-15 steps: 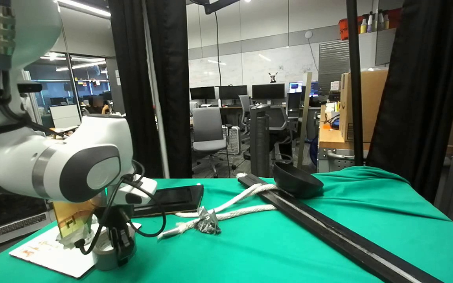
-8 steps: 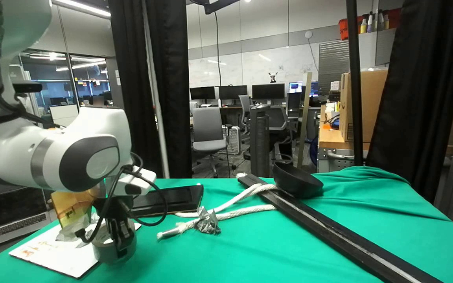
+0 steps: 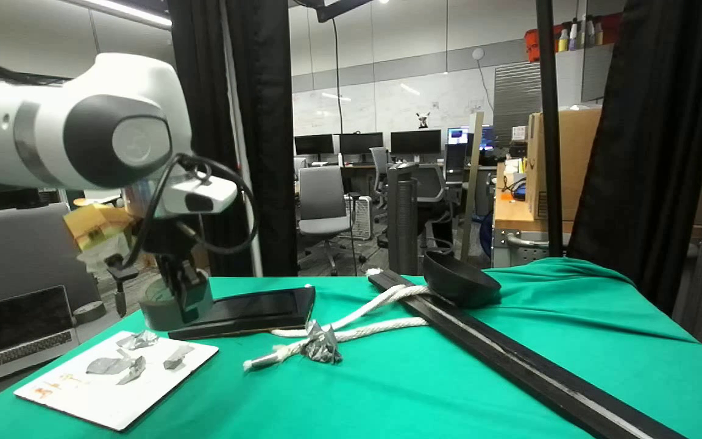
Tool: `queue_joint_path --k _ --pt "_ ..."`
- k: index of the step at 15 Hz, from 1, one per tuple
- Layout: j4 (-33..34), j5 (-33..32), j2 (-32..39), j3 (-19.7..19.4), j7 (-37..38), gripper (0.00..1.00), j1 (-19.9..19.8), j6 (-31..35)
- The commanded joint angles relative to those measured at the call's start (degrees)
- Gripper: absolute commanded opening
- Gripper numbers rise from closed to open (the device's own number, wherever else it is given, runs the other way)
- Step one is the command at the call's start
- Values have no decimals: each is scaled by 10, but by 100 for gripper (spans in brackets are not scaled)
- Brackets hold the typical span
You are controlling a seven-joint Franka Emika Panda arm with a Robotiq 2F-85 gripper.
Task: Put the masking tape in the bowl
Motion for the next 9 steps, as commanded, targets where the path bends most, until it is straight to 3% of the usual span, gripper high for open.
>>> queue_joint_path --k 1,4,9 --pt "29 -42 -105 -11 -18 13 -40 -89" --pt "79 -76 -137 -21 -37 13 -77 -132" --pt "170 -108 -112 -25 -52 13 -137 -112"
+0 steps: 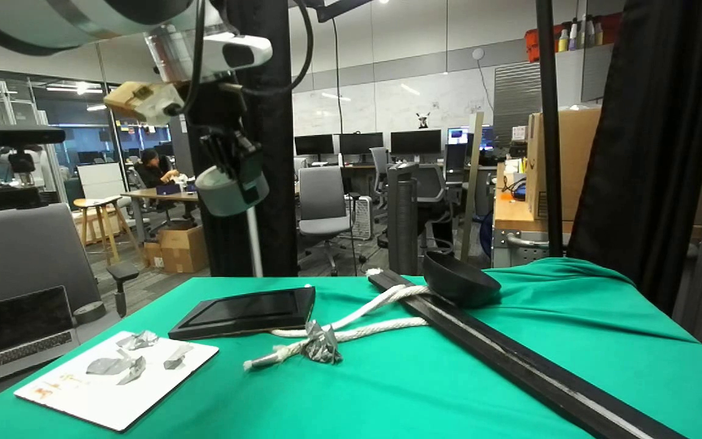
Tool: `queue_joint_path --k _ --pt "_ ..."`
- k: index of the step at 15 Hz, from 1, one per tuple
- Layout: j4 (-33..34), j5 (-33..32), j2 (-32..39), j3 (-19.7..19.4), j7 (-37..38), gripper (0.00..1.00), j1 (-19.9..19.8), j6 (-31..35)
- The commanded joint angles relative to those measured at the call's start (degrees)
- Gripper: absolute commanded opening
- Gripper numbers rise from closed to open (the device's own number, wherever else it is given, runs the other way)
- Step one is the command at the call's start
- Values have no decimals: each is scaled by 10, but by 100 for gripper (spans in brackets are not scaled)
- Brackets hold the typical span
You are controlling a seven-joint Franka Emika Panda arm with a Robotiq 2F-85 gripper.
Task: Put the masking tape in the bowl
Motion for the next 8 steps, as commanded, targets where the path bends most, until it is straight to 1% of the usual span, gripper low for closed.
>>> queue_joint_path --k 1,4,8 --pt "75 -28 32 0 -12 13 -43 11" --pt "128 -62 72 4 -2 13 -82 36" --pt "200 -102 145 1 12 13 -114 54"
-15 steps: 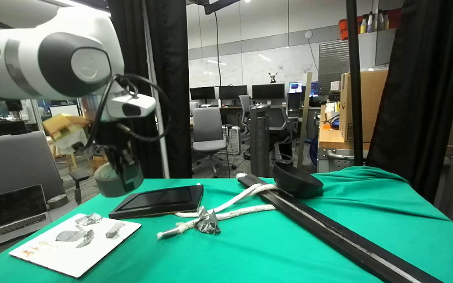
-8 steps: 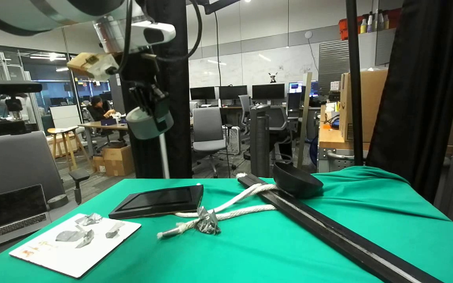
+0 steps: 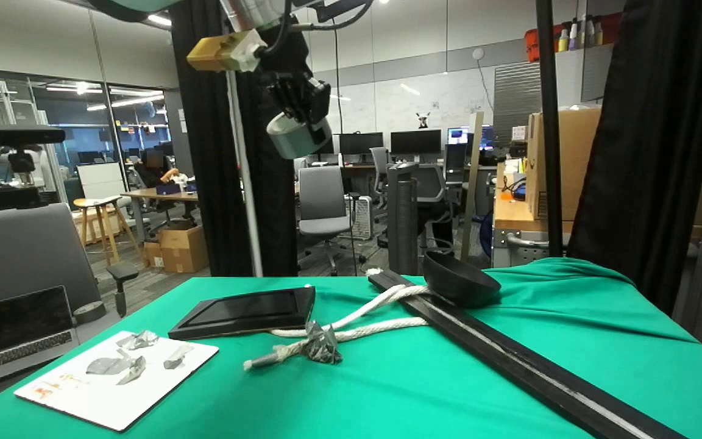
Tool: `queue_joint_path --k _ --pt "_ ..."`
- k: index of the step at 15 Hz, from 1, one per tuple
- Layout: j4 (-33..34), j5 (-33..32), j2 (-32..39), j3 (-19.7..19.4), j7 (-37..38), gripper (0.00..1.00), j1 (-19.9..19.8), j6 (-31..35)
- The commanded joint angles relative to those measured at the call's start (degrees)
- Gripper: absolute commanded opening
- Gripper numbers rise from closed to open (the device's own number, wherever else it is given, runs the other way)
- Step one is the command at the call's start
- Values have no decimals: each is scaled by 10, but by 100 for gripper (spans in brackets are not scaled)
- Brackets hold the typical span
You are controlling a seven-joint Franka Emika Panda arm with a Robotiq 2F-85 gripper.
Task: Put the masking tape in the bowl
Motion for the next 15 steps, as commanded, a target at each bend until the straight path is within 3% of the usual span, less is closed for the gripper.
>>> queue_joint_path --k 1,7,15 --pt "89 -40 84 -1 18 13 -26 16" --pt "231 -60 220 -54 -2 13 -24 0" --pt "361 -7 366 -134 -53 13 -10 -12"
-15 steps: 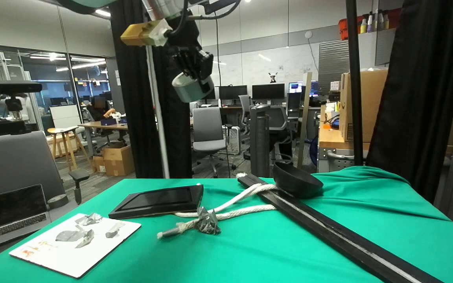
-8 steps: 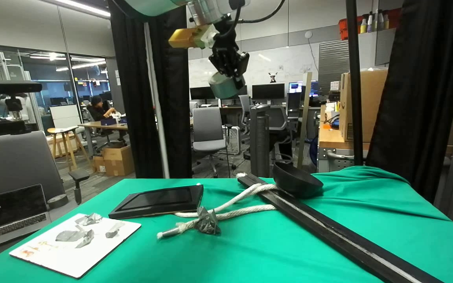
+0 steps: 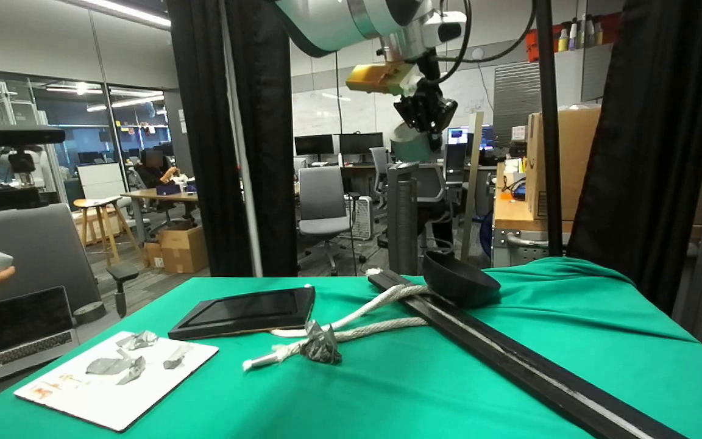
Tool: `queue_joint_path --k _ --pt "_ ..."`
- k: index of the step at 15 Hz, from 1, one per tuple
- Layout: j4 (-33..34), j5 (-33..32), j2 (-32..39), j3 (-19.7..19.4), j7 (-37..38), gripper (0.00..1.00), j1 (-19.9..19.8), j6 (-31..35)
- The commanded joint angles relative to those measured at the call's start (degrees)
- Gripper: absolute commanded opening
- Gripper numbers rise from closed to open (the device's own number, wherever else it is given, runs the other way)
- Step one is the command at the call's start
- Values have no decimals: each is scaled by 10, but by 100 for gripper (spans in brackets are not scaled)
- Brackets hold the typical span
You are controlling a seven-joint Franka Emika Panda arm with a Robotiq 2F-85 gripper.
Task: Put the masking tape in the bowl
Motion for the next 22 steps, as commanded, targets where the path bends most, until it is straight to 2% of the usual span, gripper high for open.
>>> queue_joint_path --k 1,12,22 --pt "68 34 62 -30 -29 13 16 -20" --pt "121 63 173 -62 -35 13 23 -38" --pt "155 59 234 -93 -11 13 29 -45"
